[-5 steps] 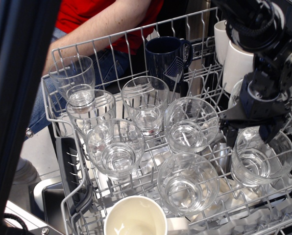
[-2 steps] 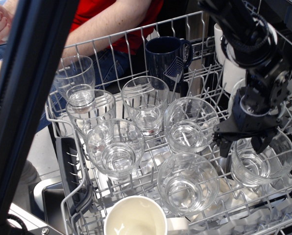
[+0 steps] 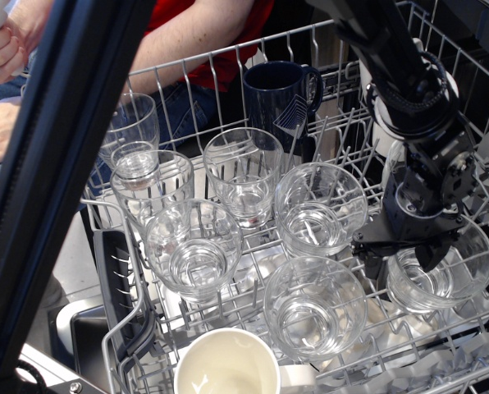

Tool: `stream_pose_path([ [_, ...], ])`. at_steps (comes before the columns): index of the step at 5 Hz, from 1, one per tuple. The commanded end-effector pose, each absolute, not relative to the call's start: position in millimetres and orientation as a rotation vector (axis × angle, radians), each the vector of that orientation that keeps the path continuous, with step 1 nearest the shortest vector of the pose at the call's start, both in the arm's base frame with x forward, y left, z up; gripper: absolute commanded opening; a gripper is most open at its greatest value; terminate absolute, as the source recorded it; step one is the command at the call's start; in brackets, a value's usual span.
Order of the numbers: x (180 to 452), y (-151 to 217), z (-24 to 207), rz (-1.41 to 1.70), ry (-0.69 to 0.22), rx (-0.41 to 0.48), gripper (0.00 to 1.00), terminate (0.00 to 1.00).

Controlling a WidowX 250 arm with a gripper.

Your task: Pick up glass cup

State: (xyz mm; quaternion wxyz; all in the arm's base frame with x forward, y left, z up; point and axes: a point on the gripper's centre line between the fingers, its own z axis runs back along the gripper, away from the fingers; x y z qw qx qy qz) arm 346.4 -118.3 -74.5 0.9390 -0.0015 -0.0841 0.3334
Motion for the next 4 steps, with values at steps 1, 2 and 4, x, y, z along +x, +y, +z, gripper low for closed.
stream_pose_path([
  [1, 349.7, -129.7, -69.8, 0.722, -0.208, -0.016, 0.0, 0.0],
  [2, 347.7, -130.7, -66.0, 0.72, -0.209, -0.028, 0.0, 0.0],
  [4, 348.7, -125.4, -34.8, 0.665, -0.171, -0.1, 0.0, 0.0],
])
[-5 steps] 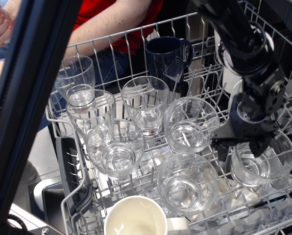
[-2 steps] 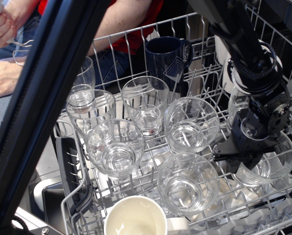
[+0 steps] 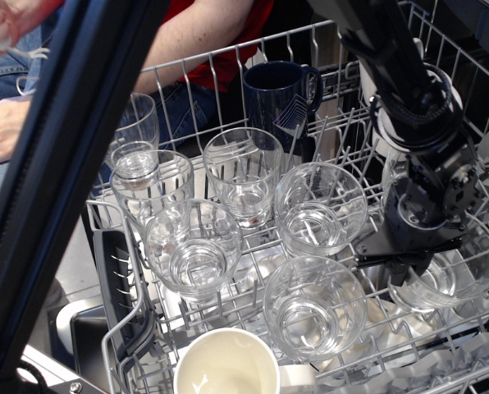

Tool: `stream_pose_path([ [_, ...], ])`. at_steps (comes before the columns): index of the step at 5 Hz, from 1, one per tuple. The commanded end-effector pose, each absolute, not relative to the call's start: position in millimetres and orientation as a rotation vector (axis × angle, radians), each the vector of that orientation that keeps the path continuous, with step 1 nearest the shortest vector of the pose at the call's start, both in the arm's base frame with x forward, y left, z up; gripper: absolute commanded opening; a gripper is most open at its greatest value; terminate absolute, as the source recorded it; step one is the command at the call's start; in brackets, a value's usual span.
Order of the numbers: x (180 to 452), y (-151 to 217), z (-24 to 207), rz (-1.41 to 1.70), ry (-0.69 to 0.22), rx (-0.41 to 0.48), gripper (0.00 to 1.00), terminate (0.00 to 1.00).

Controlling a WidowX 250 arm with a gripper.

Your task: Pick up glass cup

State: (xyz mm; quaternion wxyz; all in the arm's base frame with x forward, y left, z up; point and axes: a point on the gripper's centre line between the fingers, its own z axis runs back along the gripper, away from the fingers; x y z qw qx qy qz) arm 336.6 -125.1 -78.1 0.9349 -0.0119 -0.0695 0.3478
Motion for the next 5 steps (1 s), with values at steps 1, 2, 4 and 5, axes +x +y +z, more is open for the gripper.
stream_pose_path([
  [1, 357.4, -119.0, -7.3, 0.621, -0.168, -0.114, 0.0, 0.0],
  [2, 361.8, -118.8, 27.3, 0.606, -0.117, -0.157, 0.0, 0.0],
  [4, 347.8, -130.7, 95.5, 0.573, -0.067, -0.236, 0.0, 0.0],
  [5, 341.2, -129.7, 121.1, 0.487, -0.085, -0.168, 0.0, 1.0],
])
